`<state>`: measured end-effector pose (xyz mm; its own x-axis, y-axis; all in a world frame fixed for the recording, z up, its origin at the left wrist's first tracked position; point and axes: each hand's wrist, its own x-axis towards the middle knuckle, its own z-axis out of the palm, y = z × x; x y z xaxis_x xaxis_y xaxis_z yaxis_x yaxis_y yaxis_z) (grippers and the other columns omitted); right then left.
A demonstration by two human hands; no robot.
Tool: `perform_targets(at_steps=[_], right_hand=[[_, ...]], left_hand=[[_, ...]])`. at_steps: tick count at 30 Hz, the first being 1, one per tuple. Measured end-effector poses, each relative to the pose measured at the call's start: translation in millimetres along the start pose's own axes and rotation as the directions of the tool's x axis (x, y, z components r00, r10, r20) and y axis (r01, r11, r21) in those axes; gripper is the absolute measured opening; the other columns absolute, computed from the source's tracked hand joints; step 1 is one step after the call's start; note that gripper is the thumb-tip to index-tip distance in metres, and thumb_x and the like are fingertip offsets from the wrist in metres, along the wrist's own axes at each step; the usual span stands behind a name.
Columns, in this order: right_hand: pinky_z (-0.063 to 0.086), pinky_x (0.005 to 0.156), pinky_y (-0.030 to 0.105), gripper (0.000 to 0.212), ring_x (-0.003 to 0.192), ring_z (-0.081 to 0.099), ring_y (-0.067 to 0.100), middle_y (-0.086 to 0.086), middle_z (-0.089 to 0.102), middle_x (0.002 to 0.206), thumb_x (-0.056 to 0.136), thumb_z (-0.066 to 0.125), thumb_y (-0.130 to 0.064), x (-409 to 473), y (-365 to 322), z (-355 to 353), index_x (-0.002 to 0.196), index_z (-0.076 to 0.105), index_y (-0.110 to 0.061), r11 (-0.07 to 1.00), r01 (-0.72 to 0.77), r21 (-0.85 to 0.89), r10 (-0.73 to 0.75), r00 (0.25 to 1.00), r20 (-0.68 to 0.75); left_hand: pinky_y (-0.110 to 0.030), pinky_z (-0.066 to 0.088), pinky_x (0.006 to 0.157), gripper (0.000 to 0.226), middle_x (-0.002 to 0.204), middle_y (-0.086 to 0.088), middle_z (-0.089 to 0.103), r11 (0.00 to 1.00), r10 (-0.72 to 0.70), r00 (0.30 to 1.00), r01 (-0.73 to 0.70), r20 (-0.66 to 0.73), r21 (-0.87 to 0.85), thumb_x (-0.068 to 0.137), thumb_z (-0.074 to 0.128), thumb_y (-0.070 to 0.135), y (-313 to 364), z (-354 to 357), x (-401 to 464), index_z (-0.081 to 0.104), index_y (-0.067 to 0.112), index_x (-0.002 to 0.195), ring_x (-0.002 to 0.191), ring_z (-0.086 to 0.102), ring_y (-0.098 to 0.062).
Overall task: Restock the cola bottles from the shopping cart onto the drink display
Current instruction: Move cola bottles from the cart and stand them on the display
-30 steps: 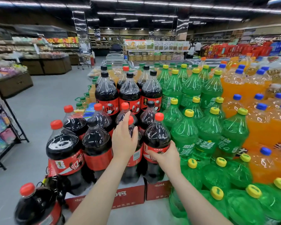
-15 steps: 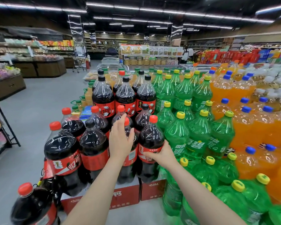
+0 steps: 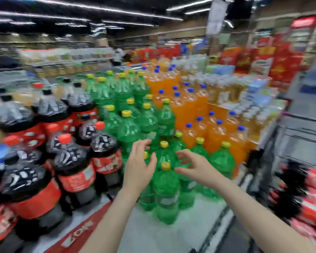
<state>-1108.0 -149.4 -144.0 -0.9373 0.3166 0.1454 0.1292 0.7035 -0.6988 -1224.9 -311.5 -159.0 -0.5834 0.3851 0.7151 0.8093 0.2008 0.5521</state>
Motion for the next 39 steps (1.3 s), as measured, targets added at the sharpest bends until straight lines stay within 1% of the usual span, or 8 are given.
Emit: perform_targets(at_steps=[5,10,16,19,22,26,31,39], right_hand=[[0.038,0.076,0.007,0.047,0.099,0.057,0.01,0.001,0.061,0.115,0.085,0.068,-0.024,-91,64,-46,0.127,0.051,-0.013,0.979,-0.188,-0.082,0.178,0.977,-0.12],[0.047,0.089,0.026,0.041,0.098,0.06,0.01,-0.003,0.063,0.111,0.085,0.067,-0.022,-184,114,-87,0.124,0.055,-0.016,0.93,-0.364,-0.045,0.344,0.908,-0.241],[0.044,0.084,0.015,0.031,0.098,0.06,0.01,-0.009,0.061,0.107,0.086,0.067,-0.019,-291,184,-134,0.115,0.06,-0.019,0.852,-0.522,0.045,0.511,0.809,-0.291],[0.047,0.084,0.015,0.028,0.098,0.062,0.01,-0.01,0.061,0.108,0.086,0.066,-0.019,-333,218,-166,0.109,0.055,-0.031,0.837,-0.543,0.071,0.538,0.791,-0.291],[0.047,0.086,0.017,0.038,0.101,0.06,0.01,-0.005,0.059,0.117,0.086,0.066,-0.021,-365,249,-197,0.122,0.054,-0.02,0.807,-0.586,0.074,0.582,0.766,-0.273],[0.039,0.074,0.002,0.043,0.1,0.056,0.009,-0.004,0.056,0.121,0.087,0.065,-0.022,-396,287,-233,0.127,0.051,-0.018,0.786,-0.615,0.065,0.607,0.747,-0.269],[0.043,0.084,0.018,0.046,0.1,0.057,0.012,-0.004,0.054,0.118,0.086,0.066,-0.024,-412,331,-270,0.129,0.05,-0.018,0.753,-0.643,0.142,0.653,0.701,-0.286],[0.042,0.085,0.02,0.051,0.103,0.056,0.013,-0.005,0.05,0.12,0.088,0.063,-0.026,-375,394,-312,0.134,0.044,-0.02,0.725,-0.671,0.157,0.682,0.668,-0.296]], left_hand=[[-0.022,0.042,0.085,0.036,0.104,0.006,0.056,0.99,0.028,0.946,0.02,0.324,-0.143,0.081,0.049,0.032,34,77,-39,0.056,0.015,0.113,0.093,0.055,-0.007],[-0.024,0.044,0.081,0.042,0.098,0.001,0.059,0.969,0.055,0.845,0.084,0.532,-0.232,0.077,0.047,0.036,86,146,-85,0.06,0.01,0.107,0.085,0.057,-0.011],[-0.013,0.04,0.071,0.025,0.093,0.002,0.057,0.945,0.005,0.71,0.226,0.704,-0.235,0.083,0.06,0.003,168,231,-139,0.057,0.021,0.1,0.077,0.057,-0.013],[-0.009,0.041,0.071,0.03,0.091,0.006,0.055,0.929,0.012,0.676,0.266,0.737,-0.259,0.086,0.06,0.005,215,270,-160,0.051,0.031,0.099,0.076,0.055,-0.006],[-0.021,0.046,0.075,0.025,0.097,0.011,0.055,0.92,-0.016,0.645,0.308,0.764,-0.242,0.089,0.057,0.015,254,306,-176,0.052,0.034,0.104,0.083,0.056,-0.007],[-0.016,0.044,0.077,0.021,0.1,0.012,0.054,0.924,-0.034,0.634,0.314,0.772,-0.218,0.091,0.056,0.019,291,343,-186,0.051,0.032,0.107,0.089,0.055,-0.003],[-0.011,0.042,0.071,0.023,0.103,0.013,0.054,0.931,-0.036,0.635,0.303,0.772,-0.206,0.091,0.056,0.017,312,386,-171,0.052,0.031,0.109,0.091,0.055,-0.001],[-0.018,0.04,0.076,0.024,0.104,0.006,0.056,0.928,-0.07,0.637,0.323,0.768,-0.183,0.091,0.057,0.017,298,480,-115,0.054,0.023,0.114,0.091,0.054,-0.003]])
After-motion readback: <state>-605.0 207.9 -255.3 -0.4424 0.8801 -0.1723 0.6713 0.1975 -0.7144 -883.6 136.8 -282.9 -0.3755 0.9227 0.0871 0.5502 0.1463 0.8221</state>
